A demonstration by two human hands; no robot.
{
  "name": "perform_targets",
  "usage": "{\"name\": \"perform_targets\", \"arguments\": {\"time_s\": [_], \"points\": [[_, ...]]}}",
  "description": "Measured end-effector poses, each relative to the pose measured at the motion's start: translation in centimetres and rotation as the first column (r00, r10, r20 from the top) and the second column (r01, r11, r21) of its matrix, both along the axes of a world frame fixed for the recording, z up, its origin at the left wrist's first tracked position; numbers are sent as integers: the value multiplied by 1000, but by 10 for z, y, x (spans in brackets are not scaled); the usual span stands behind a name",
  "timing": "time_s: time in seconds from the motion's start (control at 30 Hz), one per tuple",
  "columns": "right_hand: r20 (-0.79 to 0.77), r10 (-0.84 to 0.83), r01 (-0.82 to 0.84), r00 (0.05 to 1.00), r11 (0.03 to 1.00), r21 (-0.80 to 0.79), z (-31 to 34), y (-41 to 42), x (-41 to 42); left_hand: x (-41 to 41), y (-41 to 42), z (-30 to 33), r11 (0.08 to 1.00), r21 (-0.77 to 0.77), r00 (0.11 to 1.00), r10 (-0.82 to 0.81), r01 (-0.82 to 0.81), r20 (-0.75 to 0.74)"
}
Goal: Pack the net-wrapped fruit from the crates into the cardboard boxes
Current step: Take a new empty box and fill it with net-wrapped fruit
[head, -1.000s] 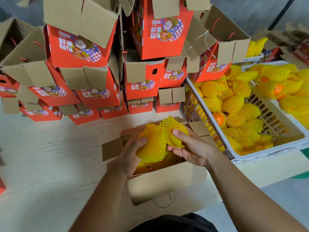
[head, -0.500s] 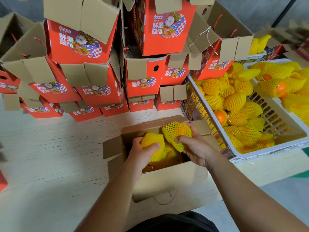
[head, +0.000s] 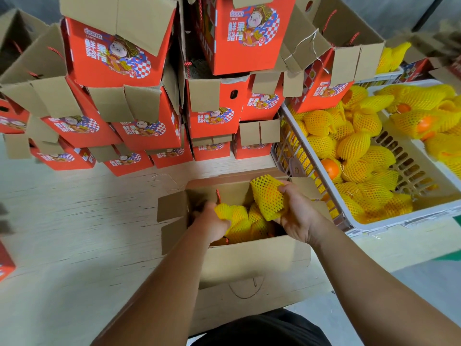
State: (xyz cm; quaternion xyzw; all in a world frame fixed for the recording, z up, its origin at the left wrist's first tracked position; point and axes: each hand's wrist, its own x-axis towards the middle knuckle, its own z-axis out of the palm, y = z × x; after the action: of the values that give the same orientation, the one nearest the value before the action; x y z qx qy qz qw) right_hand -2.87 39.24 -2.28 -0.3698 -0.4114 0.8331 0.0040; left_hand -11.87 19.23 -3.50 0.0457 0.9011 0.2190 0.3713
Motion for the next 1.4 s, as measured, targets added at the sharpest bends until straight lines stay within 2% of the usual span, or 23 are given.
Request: {"name": "perform_targets", "arguments": {"time_s": [0.1, 0.17, 0.27, 0.37, 0.47, 0.5, 0.57, 0.63, 0.67, 0.73, 0.8, 0.87, 0.9, 0.93, 0.97, 1.03, 1.1, 1.13, 1.17, 1.2, 1.27, 1.33, 1.4], "points": [[86, 40, -53, 995, 988, 148, -4, -4, 0, -3, 4, 0, 971, -200, 990, -122, 134, 70], [120, 65, -85, 991, 982, 170, -4, -6, 0, -5, 6, 3, 949, -245, 979, -182, 199, 90], [156, 96, -122, 983, 979, 166, -1, -9, -1, -5, 9, 5, 954, -252, 986, -141, 160, 91], [223, 118, -162, 968, 968, 190, 0, -9, -3, -3, 10, 6, 992, -92, 992, 99, -92, 76], [333, 142, -250, 932, 918, 308, 3, -14, -10, -4, 15, 7, 889, 166, 903, 409, -427, 132], [377, 151, -302, 914, 874, 381, 3, -19, -15, -3, 19, 9, 857, 206, 881, 454, -472, 131], [408, 183, -380, 894, 792, 478, 0, -35, -29, 1, 23, 12, 854, 234, 876, 482, -466, -13], [467, 246, -492, 849, 691, 530, -11, -53, -42, 6, 22, 9, 900, 292, 908, 383, -324, -173], [499, 254, -530, 828, 643, 552, -16, -60, -48, 8, 18, 8, 938, 292, 953, 245, -187, -179], [579, 225, -585, 784, 580, 567, -26, -65, -57, 12, 11, 4, 973, 209, 994, -83, 97, -73], [687, 217, -679, 694, 514, 524, -31, -64, -58, 15, 7, 3, 962, 86, 965, -262, 261, 2], [797, 203, -799, 568, 367, 476, -34, -59, -54, 14, 9, 4, 928, -25, 924, -371, 371, -88], [809, 193, -814, 556, 326, 482, -34, -57, -52, 14, 11, 4, 905, -94, 893, -425, 416, -144], [783, 196, -788, 590, 348, 507, -36, -53, -51, 13, 11, 4, 880, -167, 860, -471, 444, -196], [732, 200, -732, 651, 422, 535, -36, -50, -51, 13, 10, 4, 861, -238, 832, -501, 450, -238], [585, 175, -547, 792, 628, 553, -35, -43, -51, 11, 9, 5, 849, -354, 806, -504, 393, -312], [487, 166, -402, 858, 806, 434, -31, -40, -47, 8, 10, 11, 829, -456, 735, -523, 322, -431], [459, 199, -385, 866, 852, 356, -30, -42, -44, 6, 11, 11, 818, -483, 670, -551, 313, -498], [450, 231, -404, 862, 851, 336, -31, -42, -42, 3, 11, 7, 808, -482, 611, -579, 340, -539], [462, 270, -461, 845, 806, 372, -35, -43, -41, 2, 11, 3, 784, -470, 574, -618, 405, -537], [485, 248, -492, 839, 726, 480, -39, -45, -42, 2, 8, -4, 729, -449, 535, -685, 517, -495], [472, 154, -434, 868, 697, 571, -35, -45, -43, 2, 5, -7, 762, -461, 570, -647, 455, -506], [501, 164, -474, 850, 653, 591, -34, -42, -45, 0, 3, -4, 826, -460, 609, -555, 325, -567]]}}
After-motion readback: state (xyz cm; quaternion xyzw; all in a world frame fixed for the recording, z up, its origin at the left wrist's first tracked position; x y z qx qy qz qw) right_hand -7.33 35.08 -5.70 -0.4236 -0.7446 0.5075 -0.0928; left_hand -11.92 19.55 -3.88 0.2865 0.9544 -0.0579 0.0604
